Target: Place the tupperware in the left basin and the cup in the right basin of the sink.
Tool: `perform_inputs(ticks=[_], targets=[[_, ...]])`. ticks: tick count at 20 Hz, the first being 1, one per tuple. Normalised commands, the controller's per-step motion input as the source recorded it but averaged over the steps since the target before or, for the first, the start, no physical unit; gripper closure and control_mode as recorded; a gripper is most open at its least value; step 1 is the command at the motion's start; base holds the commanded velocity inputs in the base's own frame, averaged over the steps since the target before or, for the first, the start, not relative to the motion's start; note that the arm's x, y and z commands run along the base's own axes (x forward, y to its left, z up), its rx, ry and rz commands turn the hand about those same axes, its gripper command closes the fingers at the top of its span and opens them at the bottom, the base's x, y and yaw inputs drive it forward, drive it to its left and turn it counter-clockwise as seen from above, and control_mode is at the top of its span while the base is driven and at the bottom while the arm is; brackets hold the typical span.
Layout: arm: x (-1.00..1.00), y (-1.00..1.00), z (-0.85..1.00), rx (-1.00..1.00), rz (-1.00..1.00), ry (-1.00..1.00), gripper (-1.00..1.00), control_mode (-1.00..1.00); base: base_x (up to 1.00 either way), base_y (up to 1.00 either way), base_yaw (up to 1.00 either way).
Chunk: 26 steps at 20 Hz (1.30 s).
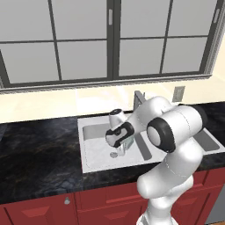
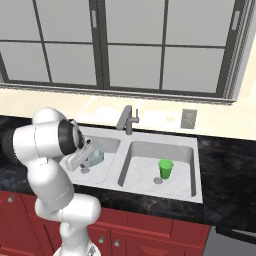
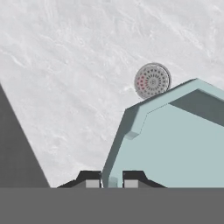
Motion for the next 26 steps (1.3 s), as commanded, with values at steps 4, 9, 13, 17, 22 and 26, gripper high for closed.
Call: perform_inputs(ticks=[4,9,13,17,22,26], targets=[[0.05,-0.23,-0.21,0.10,0.02,0.05,1.00,-1.00,0.00,0.00,0.00],[0.00,-0.21,-0.18,0.08,0.05,0.01,1.00,-1.00,0.00,0.00,0.00],[0.00,-0.11,-0.25,0.03,0.06,0.00,1.00,-1.00,0.00,0.00,0.00],[-0.01,-0.06,-0.27,0.02,0.07,-0.05,1.00,-1.00,0.00,0.00,0.00],[0.01,-0.04,-0.20,0.00,0.03,-0.05,1.00,-1.00,0.00,0.00,0.00],[0.15,-0.06,-0.02,0.00,0.00,-0.08,1.00,-1.00,0.00,0.00,0.00]])
